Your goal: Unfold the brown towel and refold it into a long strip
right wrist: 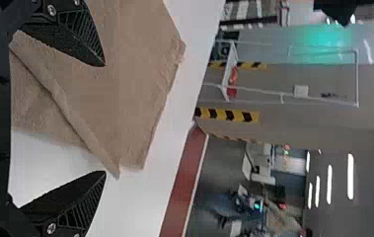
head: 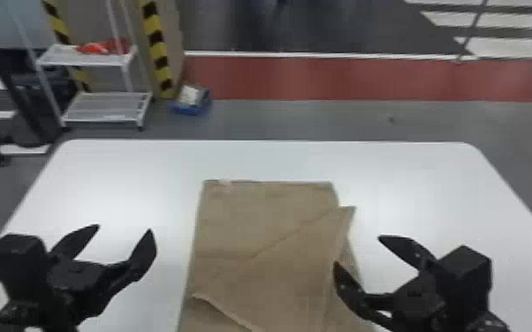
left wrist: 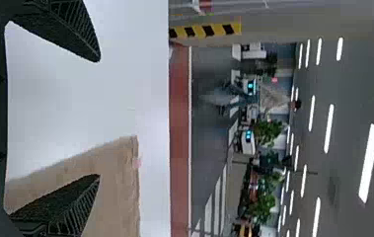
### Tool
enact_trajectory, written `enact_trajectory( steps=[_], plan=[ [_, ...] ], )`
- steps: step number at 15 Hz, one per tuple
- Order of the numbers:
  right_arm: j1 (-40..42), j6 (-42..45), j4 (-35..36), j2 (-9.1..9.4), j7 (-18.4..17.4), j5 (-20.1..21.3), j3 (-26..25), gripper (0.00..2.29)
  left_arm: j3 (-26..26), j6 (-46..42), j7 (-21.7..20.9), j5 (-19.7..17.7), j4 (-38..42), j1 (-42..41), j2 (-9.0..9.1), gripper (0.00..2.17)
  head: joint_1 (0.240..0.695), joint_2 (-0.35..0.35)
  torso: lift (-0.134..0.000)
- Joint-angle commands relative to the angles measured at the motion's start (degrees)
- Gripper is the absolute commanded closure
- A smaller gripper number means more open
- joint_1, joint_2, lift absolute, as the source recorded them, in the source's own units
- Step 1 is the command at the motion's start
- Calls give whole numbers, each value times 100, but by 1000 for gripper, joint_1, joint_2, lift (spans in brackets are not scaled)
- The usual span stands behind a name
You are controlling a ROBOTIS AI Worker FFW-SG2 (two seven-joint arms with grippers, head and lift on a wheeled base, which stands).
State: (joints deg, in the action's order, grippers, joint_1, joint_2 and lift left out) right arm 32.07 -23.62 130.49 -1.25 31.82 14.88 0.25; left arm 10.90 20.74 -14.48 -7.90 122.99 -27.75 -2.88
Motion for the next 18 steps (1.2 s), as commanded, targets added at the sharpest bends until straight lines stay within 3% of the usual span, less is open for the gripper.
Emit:
enact_trajectory(
  steps=[1, 3, 6, 9, 14, 18],
  plan=[
    [-61, -1431, 592, -77, 615, 586, 502, 113, 641, 14, -2, -458, -469, 305, 60, 19, 695, 151, -118],
    [-201, -2732, 900, -147, 1037, 1386, 1127, 120, 870, 14, -11, -616, -557, 322, 77, 19, 695, 249, -118],
    [-386, -3523, 1005, -209, 1406, 2106, 1812, 120, 905, 14, -64, -633, -557, 331, 147, 19, 695, 350, -118],
    [-693, -4173, 961, -376, 1591, 2854, 2436, 120, 905, 14, -117, -633, -557, 314, 191, 19, 695, 350, -118],
    [-1027, -4683, 531, -385, 1916, 3987, 3130, 110, 905, -3, -134, -633, -601, 314, 209, 19, 695, 350, -118],
    [-1273, -4753, 100, -341, 1907, 4330, 3526, 110, 896, -39, -143, -625, -618, 279, 227, 19, 695, 350, -118]
  ],
)
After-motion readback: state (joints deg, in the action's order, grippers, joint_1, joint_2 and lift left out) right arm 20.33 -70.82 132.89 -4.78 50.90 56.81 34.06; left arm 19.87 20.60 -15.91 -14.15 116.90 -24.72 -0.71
